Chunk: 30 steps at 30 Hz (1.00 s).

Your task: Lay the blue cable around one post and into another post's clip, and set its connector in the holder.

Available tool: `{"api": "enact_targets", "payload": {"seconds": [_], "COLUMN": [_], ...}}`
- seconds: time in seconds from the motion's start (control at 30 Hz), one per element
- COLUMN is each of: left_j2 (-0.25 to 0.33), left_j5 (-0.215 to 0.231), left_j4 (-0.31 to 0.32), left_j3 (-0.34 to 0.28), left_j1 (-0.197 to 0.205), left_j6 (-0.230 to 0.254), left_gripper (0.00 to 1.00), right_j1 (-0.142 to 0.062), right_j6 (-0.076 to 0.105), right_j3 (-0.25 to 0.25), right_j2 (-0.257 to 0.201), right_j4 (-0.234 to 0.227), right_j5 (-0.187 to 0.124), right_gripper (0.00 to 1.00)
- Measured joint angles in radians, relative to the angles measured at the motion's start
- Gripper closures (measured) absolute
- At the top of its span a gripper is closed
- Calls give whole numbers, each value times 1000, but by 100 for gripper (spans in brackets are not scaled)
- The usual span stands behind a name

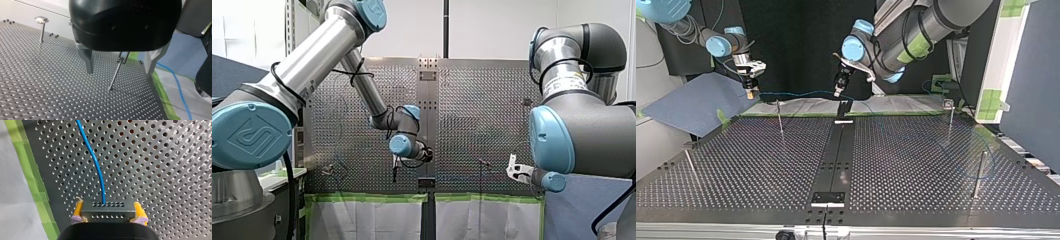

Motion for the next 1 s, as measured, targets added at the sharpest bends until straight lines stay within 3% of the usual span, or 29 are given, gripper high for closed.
{"api": "enact_targets", "payload": {"seconds": [0.4, 0.77, 1.0], "left_j2": [-121, -219, -276], "left_j5": [-14, -77, -85], "left_j4": [121, 219, 276], "left_j3": [2, 9, 28], "left_j1": [0, 26, 35], "left_j6": [20, 23, 24], "left_gripper": [0, 0, 0], "right_j1": [-2, 0, 1], "right_j6": [0, 0, 0], "right_j3": [0, 0, 0], "right_j2": [0, 0, 0], "right_j4": [0, 0, 0], "right_j5": [1, 1, 2], "right_gripper": [100, 100, 100]}}
